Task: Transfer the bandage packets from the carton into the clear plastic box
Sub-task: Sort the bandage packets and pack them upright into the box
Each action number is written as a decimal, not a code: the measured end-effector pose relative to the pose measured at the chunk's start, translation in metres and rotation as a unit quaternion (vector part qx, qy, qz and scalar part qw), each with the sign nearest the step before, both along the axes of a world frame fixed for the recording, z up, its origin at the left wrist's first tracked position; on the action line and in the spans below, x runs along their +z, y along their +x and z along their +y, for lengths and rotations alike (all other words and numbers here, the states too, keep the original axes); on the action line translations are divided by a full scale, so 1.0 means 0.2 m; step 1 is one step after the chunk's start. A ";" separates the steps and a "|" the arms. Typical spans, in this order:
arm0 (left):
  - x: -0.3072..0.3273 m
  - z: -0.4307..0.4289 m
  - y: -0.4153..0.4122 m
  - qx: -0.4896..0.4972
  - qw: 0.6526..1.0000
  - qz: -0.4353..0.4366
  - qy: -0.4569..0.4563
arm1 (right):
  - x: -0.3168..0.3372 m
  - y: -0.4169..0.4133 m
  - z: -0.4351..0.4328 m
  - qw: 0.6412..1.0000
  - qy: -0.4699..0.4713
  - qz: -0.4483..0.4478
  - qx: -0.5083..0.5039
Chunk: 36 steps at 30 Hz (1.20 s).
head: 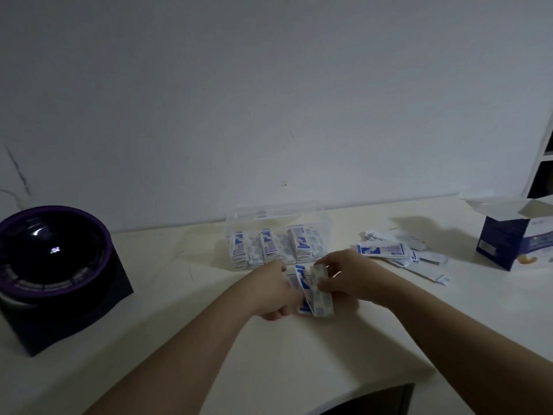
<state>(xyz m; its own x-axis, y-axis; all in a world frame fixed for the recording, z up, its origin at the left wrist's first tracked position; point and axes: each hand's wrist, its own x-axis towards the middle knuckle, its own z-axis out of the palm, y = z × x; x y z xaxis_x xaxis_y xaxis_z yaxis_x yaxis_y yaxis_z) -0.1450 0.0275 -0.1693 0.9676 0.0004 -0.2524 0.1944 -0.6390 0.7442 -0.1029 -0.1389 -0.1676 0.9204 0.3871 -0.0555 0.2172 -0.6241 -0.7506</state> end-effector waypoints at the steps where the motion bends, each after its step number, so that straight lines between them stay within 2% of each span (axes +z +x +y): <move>1: 0.01 0.02 0.00 -0.004 0.999 -0.007 0.044 | 0.00 0.00 0.00 1.000 -0.006 -0.015 0.003; 3: 0.02 0.05 -0.01 0.005 0.988 -0.103 0.113 | 0.00 0.00 0.00 0.999 0.038 -0.029 -0.004; 4: 0.03 0.06 -0.01 0.020 0.981 -0.168 0.098 | 0.01 -0.01 0.00 0.995 0.095 -0.019 -0.007; 6: 0.04 0.04 -0.04 0.042 0.971 -0.233 -0.022 | 0.05 -0.02 0.02 0.974 0.224 0.007 0.011; 8: 0.04 0.00 -0.06 0.013 0.967 -0.207 -0.145 | 0.08 -0.05 0.07 0.963 0.269 -0.009 0.030; 11: 0.01 -0.04 -0.09 -0.018 0.939 -0.157 -0.305 | 0.08 -0.07 0.12 0.967 0.243 -0.066 0.030; 14: -0.01 -0.02 -0.09 0.018 0.917 -0.154 -0.367 | 0.06 0.01 0.04 0.965 0.244 -0.097 -0.016; 15: -0.02 -0.01 -0.08 0.034 0.913 -0.148 -0.379 | 0.04 0.06 -0.02 0.965 0.217 -0.132 -0.058; 16: -0.03 0.00 -0.07 0.050 0.906 -0.138 -0.397 | 0.02 0.13 -0.10 0.966 0.149 -0.178 -0.112; 18: -0.04 0.01 -0.06 0.085 0.889 -0.124 -0.432 | -0.02 0.24 -0.26 0.948 -0.074 -0.243 -0.193; 19: -0.05 0.02 -0.06 0.095 0.883 -0.123 -0.444 | -0.04 0.27 -0.33 0.936 -0.174 -0.231 -0.202; 21: -0.05 0.02 -0.06 0.108 0.873 -0.130 -0.457 | -0.05 0.31 -0.42 0.922 -0.283 -0.180 -0.192; 29: -0.06 0.01 -0.06 0.125 0.867 -0.148 -0.459 | -0.03 0.37 -0.43 0.940 -0.281 -0.131 -0.142; 34: -0.05 0.03 -0.06 0.140 0.856 -0.155 -0.473 | 0.01 0.34 -0.44 0.929 -0.300 -0.172 -0.134; 36: -0.05 0.04 -0.05 0.147 0.847 -0.148 -0.489 | 0.02 0.31 -0.45 0.932 -0.262 -0.200 -0.149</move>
